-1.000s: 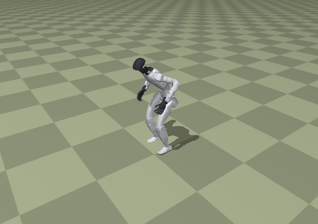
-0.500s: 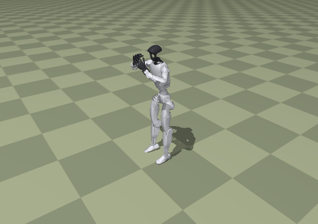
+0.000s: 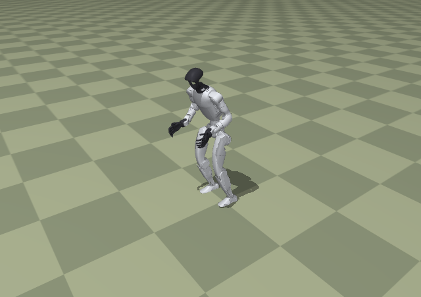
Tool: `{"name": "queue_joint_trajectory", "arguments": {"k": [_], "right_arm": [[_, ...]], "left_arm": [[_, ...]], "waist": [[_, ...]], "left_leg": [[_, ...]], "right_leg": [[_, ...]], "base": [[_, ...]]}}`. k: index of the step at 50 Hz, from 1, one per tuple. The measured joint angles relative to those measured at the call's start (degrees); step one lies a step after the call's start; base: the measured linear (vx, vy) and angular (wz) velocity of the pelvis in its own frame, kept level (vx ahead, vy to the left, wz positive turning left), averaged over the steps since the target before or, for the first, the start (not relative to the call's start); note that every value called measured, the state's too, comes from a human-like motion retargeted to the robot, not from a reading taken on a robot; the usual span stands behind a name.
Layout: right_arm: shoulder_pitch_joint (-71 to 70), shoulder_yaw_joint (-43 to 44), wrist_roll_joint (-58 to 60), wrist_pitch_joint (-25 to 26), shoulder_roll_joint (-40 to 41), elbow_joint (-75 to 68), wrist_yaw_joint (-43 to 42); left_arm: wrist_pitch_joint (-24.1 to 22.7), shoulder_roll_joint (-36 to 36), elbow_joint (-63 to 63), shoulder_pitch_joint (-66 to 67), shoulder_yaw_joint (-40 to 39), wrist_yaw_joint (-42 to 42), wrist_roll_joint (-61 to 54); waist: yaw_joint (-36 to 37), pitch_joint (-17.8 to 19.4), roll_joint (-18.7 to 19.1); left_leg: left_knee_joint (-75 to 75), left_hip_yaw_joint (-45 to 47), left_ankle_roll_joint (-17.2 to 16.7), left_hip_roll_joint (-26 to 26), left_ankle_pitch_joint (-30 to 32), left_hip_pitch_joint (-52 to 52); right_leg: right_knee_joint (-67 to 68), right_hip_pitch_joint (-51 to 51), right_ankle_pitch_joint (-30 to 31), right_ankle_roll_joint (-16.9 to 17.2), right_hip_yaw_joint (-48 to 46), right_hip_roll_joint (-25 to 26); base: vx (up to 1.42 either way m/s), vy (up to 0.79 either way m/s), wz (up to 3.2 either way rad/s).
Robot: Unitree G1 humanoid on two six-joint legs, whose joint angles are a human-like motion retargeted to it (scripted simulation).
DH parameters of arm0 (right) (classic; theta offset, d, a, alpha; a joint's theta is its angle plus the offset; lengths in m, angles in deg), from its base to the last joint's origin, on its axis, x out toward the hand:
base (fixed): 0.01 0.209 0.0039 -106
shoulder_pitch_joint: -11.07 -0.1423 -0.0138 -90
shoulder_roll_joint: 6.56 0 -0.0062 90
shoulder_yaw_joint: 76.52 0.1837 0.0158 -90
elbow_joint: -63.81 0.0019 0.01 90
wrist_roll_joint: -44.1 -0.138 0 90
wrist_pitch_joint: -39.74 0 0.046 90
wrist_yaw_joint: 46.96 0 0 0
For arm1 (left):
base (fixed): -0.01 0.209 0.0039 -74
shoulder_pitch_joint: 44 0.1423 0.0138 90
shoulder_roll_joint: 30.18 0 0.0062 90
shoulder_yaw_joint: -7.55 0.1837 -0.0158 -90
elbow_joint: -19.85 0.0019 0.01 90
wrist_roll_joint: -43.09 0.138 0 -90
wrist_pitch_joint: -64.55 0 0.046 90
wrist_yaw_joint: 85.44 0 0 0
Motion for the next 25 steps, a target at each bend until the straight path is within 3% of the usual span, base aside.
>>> {"name": "queue_joint_trajectory", "arguments": {"k": [5, 8, 15, 20, 25], "right_arm": [[-16.8, -9.0, 7.3, -0.1, 3.6, 0.8, 0.3], [-28.8, -10.8, 12.2, 0.8, 6.2, 2.8, -4.3], [-52.9, -8.3, 19.0, 4.6, 6.6, 2.1, -7.2], [-56.2, -10.7, 19.8, 3.2, -4.5, 5.3, -2.7], [-48.8, -9.8, 24.5, 1.8, -18.9, 8.6, 3.0]], "left_arm": [[-1.9, 1.4, -1.2, -9.8, 9.7, -8.1, 5.2], [-2.6, 1.2, -3.5, -17.6, 12.8, -7.7, 8.2], [-1.0, 4.5, -4.0, -38.3, 10.5, -7.8, 7.0], [-1.8, 10.5, -6.2, -42.9, 12.2, -6.6, 6.6], [-1.6, 15.2, -8.7, -39.8, 11.1, -8.8, 11.4]], "waist": [[0.6, -8.1, -0.1], [0.5, -11.1, 0.0], [2.0, -8.1, -0.8], [1.4, -8.3, -0.8], [1.7, -8.7, -0.8]], "left_leg": [[-24.2, 6.3, -6.7, 2.3, 4.0, 6.2], [-29.3, 7.2, -7.8, 2.2, 5.6, 7.1], [-27.7, 8.4, -6.9, 2.4, 7.0, 7.2], [-27.6, 9.9, -8.4, 2.7, 6.7, 7.6], [-29.2, 10.3, -9.0, 2.4, 6.8, 8.2]], "right_leg": [[-20.3, 3.6, 9.2, 5.8, -4.9, 0.3], [-24.9, 4.4, 12.1, 7.5, -5.2, 0.6], [-23.8, 3.9, 11.9, 7.4, -3.2, 0.9], [-24.1, 4.4, 10.5, 9.7, -3.7, 0.6], [-24.2, 4.5, 9.4, 10.7, -4.2, 0.3]], "base": [[-0.35, 0.0, -0.29], [-0.32, 0.0, -0.22], [-0.26, -0.02, -0.38], [-0.13, 0.0, -0.12], [-0.1, 0.02, 0.0]]}}
